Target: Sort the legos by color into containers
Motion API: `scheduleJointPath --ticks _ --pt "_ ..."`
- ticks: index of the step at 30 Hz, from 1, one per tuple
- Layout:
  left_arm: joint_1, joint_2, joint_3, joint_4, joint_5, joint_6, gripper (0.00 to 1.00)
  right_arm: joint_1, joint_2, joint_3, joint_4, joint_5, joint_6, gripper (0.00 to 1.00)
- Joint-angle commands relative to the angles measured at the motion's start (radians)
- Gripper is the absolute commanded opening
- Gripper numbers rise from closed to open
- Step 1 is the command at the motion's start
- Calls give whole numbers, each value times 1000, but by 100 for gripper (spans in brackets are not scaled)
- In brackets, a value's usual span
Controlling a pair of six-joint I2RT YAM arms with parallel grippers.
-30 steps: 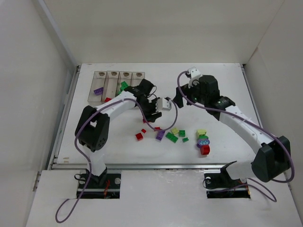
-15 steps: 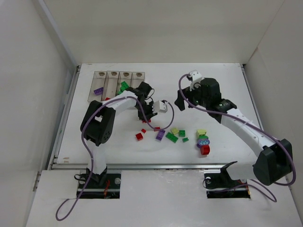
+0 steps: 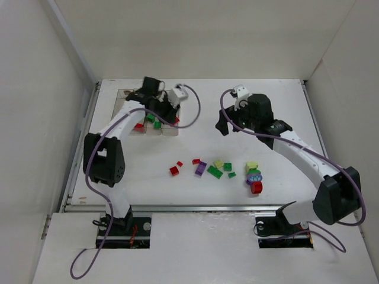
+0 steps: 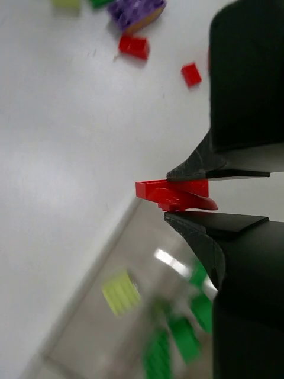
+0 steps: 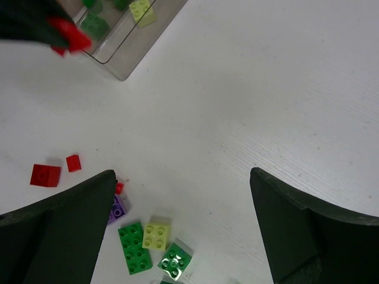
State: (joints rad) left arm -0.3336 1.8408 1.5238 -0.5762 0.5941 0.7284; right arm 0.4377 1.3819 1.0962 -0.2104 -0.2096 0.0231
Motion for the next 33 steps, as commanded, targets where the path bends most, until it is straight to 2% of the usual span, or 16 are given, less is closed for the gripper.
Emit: scheduleJointPath --ticks 1,2,4,6,14,15,20,23,24,26,27,30,33 --pt "135 -103 36 180 -114 -311 0 -5 12 60 46 -22 0 99" --pt "157 -113 26 253 -178 -393 0 -5 23 60 46 -31 0 99" --pt "206 -104 26 300 -329 -423 0 -5 46 88 46 -40 0 99" --pt "243 -69 26 341 -401 -423 0 -5 58 102 46 -50 0 99" --pt "303 69 73 363 -436 -351 1 -5 69 133 46 -50 0 99" --pt "303 69 62 363 -448 -342 8 -5 69 133 46 -50 0 99" --pt "314 92 44 372 -473 -342 24 -5 40 123 46 -50 9 99" --pt "323 92 35 381 -473 -342 41 -5 40 123 46 -50 9 99" --pt "323 83 35 381 -473 -342 53 -5 31 123 46 -50 9 99" --pt "323 74 35 369 -473 -342 69 -5 31 123 37 -59 9 99" --pt "312 42 35 357 -456 -304 100 -5 31 123 37 -59 9 99" --pt "286 -32 -32 384 -415 -206 100 -5 31 133 37 -59 9 99" --pt "265 -185 -155 374 -324 70 100 -5 40 142 16 -59 9 99"
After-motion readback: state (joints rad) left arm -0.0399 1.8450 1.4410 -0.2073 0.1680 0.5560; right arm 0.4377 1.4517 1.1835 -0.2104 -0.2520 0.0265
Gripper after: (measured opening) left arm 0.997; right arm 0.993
